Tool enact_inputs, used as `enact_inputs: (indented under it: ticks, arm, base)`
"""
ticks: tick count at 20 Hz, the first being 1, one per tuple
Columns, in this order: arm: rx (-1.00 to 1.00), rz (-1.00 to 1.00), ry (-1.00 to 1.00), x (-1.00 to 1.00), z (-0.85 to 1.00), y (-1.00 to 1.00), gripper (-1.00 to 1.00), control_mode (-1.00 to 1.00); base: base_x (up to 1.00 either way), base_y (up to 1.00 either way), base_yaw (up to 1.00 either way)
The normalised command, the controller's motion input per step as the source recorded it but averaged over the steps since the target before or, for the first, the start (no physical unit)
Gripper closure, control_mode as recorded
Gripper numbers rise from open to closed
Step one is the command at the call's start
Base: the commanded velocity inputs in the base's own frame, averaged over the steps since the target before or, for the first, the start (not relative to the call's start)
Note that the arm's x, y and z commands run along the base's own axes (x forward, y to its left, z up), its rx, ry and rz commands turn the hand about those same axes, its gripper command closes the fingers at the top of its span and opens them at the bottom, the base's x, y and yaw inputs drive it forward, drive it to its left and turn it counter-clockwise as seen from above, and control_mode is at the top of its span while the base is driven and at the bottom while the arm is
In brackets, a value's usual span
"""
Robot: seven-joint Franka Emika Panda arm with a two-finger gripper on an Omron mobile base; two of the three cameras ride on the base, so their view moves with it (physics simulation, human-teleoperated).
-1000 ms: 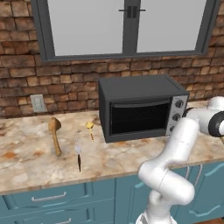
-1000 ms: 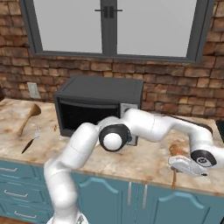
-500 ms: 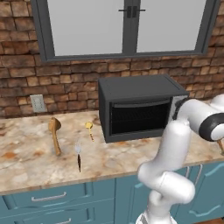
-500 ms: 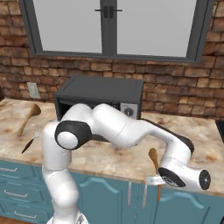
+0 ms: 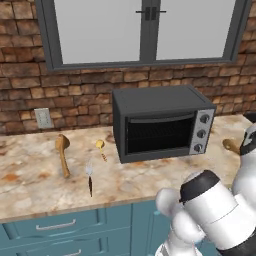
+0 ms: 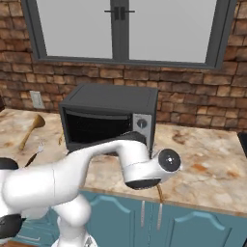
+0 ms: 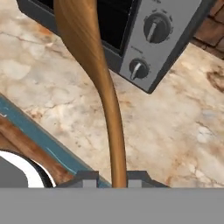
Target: Organize the utensils by type. Pick up the wooden spoons from the counter and place them in the open cabinet. Then pick up the metallic utensils from the counter and place them in the open drawer.
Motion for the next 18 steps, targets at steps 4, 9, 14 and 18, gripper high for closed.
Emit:
enact_inputs:
  ticks: [4,9,14,18]
  arm:
    - [-0.55,0.01,0.14,0.0,0.67,1.0,1.0,-1.0]
    - [-0.57,0.12,0.27,0.0,0.59,1.0,1.0,-1.0]
    - [-0.41,0.16,0.15,0.0,0.37,1.0,1.0,-1.0]
    - [-0.2,0.21,0.03,0.15,0.04,0.97,1.0,-1.0]
  base:
    - [0.0,0.0,0.0]
    - [0.0,0.0,0.0]
    - [0.0,0.0,0.0]
    - [0.0,0.0,0.0]
